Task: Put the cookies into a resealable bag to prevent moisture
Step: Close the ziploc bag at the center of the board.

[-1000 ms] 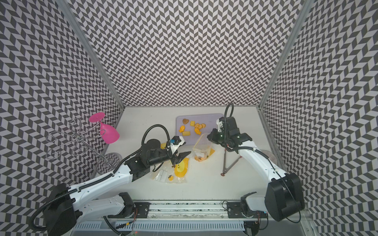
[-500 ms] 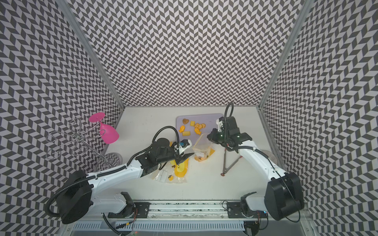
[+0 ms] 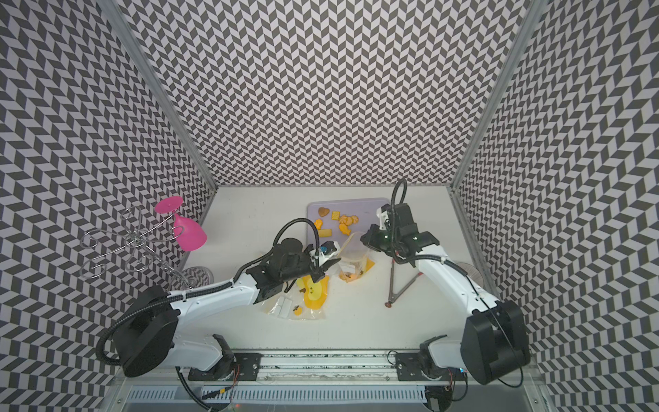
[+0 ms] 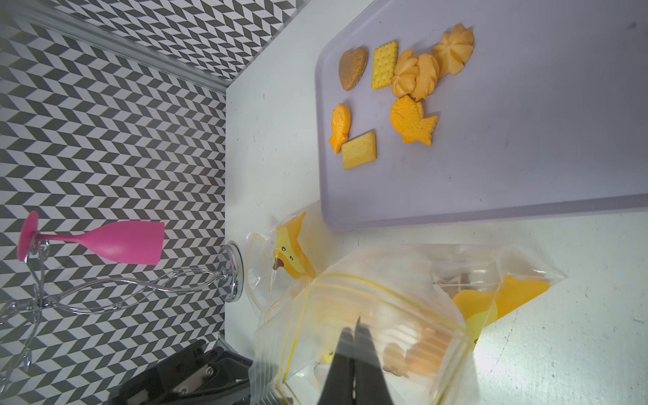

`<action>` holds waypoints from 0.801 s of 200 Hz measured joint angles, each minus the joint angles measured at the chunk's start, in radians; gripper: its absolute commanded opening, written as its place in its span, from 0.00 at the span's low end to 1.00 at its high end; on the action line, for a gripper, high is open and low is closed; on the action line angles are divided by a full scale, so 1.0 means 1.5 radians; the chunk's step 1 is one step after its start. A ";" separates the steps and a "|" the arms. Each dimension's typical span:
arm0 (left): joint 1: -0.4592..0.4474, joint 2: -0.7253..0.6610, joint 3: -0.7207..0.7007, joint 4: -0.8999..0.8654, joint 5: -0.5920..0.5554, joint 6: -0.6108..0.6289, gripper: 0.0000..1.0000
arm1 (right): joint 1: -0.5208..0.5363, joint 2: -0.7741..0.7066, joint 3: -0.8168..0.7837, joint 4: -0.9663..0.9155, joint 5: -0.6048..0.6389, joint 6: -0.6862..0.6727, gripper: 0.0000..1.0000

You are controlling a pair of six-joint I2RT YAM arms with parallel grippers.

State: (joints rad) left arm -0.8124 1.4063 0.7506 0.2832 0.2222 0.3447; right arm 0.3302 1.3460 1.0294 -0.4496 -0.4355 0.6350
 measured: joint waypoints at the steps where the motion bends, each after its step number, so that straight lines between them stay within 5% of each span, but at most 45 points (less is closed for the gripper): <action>1: 0.000 0.000 0.000 0.001 -0.001 0.003 0.09 | 0.000 0.000 0.000 0.000 0.000 0.000 0.00; 16: 0.000 0.000 0.000 0.001 0.000 0.006 0.00 | -0.001 0.000 0.000 0.000 0.000 -0.002 0.00; 63: 0.001 0.000 0.000 0.000 0.006 0.005 0.00 | -0.009 -0.012 0.001 0.004 -0.015 -0.020 0.03; 74: 0.008 -0.001 0.001 -0.006 0.019 0.006 0.00 | -0.011 -0.021 0.008 0.003 -0.019 -0.033 0.11; 91: 0.031 -0.005 0.008 -0.026 0.060 0.006 0.00 | -0.013 -0.040 0.022 0.004 -0.019 -0.061 0.41; 117: 0.115 -0.016 0.033 -0.062 0.166 0.014 0.00 | -0.014 -0.111 0.023 0.028 0.023 -0.108 0.71; 160: 0.205 -0.016 0.096 -0.149 0.301 0.069 0.00 | -0.021 -0.225 -0.024 0.081 0.145 -0.186 0.76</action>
State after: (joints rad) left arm -0.5049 1.3827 0.8944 0.0601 0.6739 0.4477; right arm 0.2981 1.0080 0.9939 -0.3283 -0.2173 0.3557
